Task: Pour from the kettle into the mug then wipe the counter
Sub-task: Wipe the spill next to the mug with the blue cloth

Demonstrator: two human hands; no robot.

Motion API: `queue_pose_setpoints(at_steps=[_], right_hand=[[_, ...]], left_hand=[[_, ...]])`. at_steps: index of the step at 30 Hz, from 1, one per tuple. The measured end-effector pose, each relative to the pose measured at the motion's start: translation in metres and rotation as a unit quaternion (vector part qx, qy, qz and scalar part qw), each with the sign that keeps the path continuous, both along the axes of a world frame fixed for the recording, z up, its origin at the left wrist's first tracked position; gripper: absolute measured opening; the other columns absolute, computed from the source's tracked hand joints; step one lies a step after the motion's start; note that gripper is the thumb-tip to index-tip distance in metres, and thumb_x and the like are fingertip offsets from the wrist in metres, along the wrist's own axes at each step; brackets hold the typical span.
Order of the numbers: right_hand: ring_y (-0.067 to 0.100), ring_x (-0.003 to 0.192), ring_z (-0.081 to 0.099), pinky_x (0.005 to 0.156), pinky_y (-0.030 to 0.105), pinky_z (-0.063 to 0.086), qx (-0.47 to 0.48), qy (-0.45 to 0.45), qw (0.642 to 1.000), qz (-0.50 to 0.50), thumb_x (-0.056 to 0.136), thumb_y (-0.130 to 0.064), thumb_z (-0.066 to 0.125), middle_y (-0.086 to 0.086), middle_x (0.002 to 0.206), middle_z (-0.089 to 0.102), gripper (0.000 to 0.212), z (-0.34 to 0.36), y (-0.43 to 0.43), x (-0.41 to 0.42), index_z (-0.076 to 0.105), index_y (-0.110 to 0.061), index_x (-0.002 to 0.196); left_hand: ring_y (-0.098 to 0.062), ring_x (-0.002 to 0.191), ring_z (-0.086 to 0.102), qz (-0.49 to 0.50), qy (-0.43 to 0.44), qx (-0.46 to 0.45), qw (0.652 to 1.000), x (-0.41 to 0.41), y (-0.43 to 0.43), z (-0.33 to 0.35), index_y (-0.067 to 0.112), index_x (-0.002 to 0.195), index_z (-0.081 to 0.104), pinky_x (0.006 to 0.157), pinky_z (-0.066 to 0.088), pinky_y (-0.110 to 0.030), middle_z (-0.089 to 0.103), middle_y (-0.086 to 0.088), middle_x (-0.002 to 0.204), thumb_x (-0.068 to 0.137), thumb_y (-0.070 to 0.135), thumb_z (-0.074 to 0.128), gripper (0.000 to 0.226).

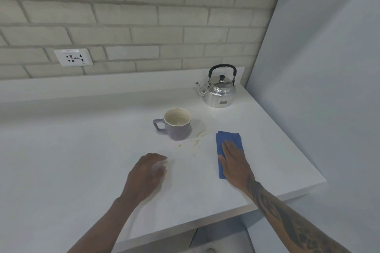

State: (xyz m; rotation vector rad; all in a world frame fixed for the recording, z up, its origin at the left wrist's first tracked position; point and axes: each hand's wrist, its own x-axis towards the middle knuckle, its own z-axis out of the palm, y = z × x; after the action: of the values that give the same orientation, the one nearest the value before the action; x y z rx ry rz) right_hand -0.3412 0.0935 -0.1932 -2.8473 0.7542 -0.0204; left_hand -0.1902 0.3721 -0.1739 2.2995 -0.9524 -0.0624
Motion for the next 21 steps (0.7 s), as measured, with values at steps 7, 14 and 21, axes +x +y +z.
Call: queue_pose_setpoints(at_steps=[7, 14, 21], right_hand=[[0.04, 0.148, 0.009, 0.121, 0.049, 0.01, -0.028, 0.058, 0.997, -0.04, 0.079, -0.046, -0.015, 0.028, 0.158, 0.01, 0.092, 0.003, -0.014, 0.05, 0.011, 0.009, 0.148], [0.036, 0.149, 0.0, 0.122, 0.047, 0.004, -0.034, 0.054, 0.998, 0.027, 0.082, -0.044, -0.023, 0.02, 0.161, -0.001, 0.084, 0.004, 0.026, 0.093, -0.001, -0.004, 0.153], [0.027, 0.15, -0.002, 0.118, 0.039, 0.0, -0.057, 0.012, 0.955, 0.292, 0.103, -0.041, 0.01, 0.009, 0.162, 0.001, 0.06, 0.006, 0.071, -0.023, 0.009, -0.01, 0.154]], left_hand=[[-0.007, 0.132, 0.042, 0.039, 0.028, 0.019, 0.999, 0.002, 0.014, -0.021, 0.03, 0.134, 0.054, 0.105, 0.035, -0.023, 0.049, 0.015, 0.139, 0.092, 0.027, 0.058, 0.042], [-0.01, 0.135, 0.038, 0.05, 0.011, 0.043, 0.998, -0.004, 0.01, -0.018, 0.024, 0.137, 0.052, 0.111, 0.034, -0.027, 0.044, 0.013, 0.144, 0.092, 0.03, 0.054, 0.045], [-0.01, 0.135, 0.04, 0.043, 0.004, 0.042, 0.998, 0.0, 0.012, -0.022, 0.023, 0.139, 0.051, 0.109, 0.037, -0.028, 0.044, 0.012, 0.145, 0.092, 0.036, 0.05, 0.048]])
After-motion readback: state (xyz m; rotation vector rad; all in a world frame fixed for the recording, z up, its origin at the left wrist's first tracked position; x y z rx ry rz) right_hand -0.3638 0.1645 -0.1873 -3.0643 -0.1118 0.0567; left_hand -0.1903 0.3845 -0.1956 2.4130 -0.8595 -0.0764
